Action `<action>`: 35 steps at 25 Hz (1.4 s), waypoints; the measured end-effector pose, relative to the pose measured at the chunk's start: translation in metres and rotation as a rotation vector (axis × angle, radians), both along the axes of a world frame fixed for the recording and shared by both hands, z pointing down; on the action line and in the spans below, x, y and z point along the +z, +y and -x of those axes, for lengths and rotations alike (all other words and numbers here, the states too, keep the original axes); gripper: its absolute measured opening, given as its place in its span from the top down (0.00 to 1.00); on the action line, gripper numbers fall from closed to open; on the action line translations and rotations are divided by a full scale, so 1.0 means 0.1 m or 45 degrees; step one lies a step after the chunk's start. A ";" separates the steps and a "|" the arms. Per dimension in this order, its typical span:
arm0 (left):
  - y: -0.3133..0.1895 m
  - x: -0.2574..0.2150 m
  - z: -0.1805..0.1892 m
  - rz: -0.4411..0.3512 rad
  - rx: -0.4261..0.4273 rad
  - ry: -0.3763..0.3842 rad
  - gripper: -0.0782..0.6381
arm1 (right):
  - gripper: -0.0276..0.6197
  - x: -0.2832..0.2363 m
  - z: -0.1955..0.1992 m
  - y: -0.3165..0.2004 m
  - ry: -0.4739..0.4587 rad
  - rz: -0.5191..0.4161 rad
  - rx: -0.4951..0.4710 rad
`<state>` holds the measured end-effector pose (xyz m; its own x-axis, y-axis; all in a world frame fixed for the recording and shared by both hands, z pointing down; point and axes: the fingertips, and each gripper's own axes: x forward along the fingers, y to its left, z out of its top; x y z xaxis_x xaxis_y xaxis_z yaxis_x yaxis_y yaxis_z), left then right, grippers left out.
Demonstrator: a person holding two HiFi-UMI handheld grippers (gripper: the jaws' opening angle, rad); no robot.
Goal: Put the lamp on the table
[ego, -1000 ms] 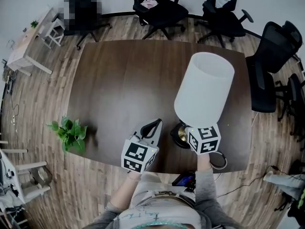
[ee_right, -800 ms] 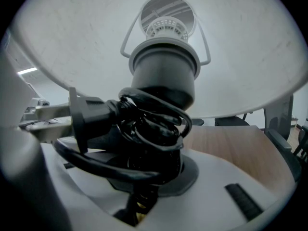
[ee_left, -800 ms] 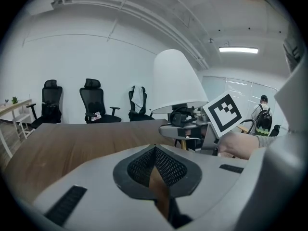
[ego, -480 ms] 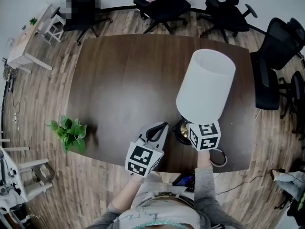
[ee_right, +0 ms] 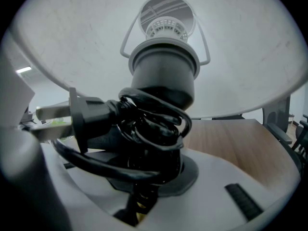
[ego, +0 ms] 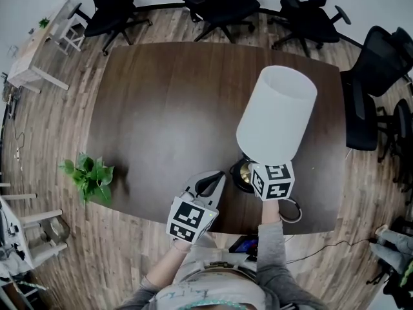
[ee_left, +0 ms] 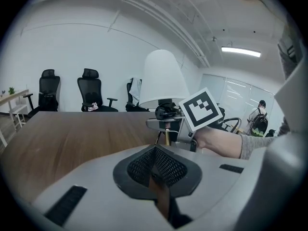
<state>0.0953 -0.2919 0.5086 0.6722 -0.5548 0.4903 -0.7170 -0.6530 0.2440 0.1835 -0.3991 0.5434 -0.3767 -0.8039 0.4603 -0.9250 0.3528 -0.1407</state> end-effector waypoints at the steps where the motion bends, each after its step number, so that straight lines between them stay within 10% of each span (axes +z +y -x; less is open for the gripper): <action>1: 0.00 0.01 0.00 0.004 0.000 0.000 0.88 | 0.87 0.02 0.01 -0.01 -0.002 0.003 -0.005; 35: 0.00 0.16 0.10 0.026 0.012 -0.003 0.88 | 0.87 0.17 0.11 0.03 0.029 -0.036 -0.041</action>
<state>0.0855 -0.2920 0.5249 0.6759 -0.5386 0.5030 -0.7116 -0.6545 0.2554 0.1726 -0.3957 0.5602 -0.3919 -0.8047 0.4460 -0.9161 0.3858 -0.1091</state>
